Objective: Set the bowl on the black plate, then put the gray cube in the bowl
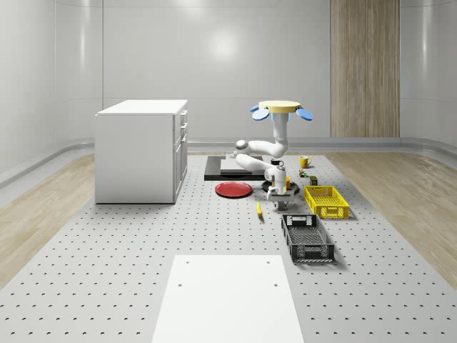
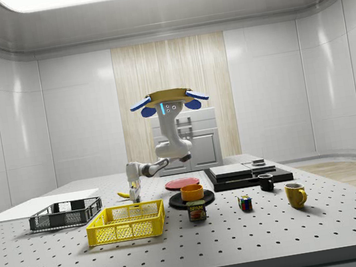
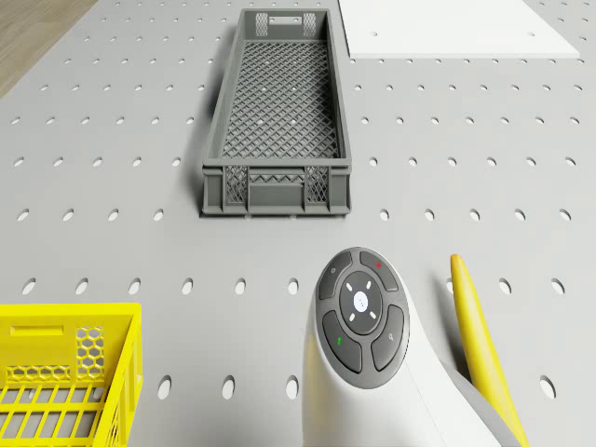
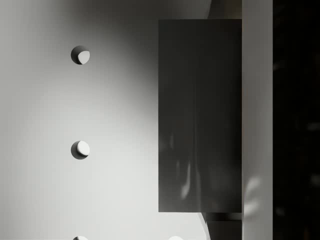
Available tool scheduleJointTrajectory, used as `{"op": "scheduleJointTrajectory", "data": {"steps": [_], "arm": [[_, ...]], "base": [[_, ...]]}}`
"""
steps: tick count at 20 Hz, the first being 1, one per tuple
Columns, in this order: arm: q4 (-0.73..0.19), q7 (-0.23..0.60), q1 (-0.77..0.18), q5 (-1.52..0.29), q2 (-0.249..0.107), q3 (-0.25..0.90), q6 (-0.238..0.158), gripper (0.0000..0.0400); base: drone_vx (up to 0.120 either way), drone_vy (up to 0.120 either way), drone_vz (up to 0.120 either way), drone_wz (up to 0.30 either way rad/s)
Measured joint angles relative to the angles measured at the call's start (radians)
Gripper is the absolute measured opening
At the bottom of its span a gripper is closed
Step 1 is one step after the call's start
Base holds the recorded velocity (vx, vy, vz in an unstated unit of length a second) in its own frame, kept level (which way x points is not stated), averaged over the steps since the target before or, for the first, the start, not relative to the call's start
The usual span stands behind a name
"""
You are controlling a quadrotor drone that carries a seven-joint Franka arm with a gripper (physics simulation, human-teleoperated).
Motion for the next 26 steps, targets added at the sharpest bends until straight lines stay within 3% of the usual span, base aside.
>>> {"op": "scheduleJointTrajectory", "data": {"steps": [6,19,26], "arm": [[0.001,-0.002,0.001,-0.002,0.005,0.000,-0.004,0.0264],[-0.017,-0.005,0.015,0.034,0.009,0.040,-0.028,0.0251],[-0.040,-0.005,0.029,0.096,0.007,0.107,-0.056,0.0250]], "base": [[0.000,0.000,0.000,0.000],[0.000,0.000,0.000,0.000],[0.000,0.000,0.114,0.000]]}}
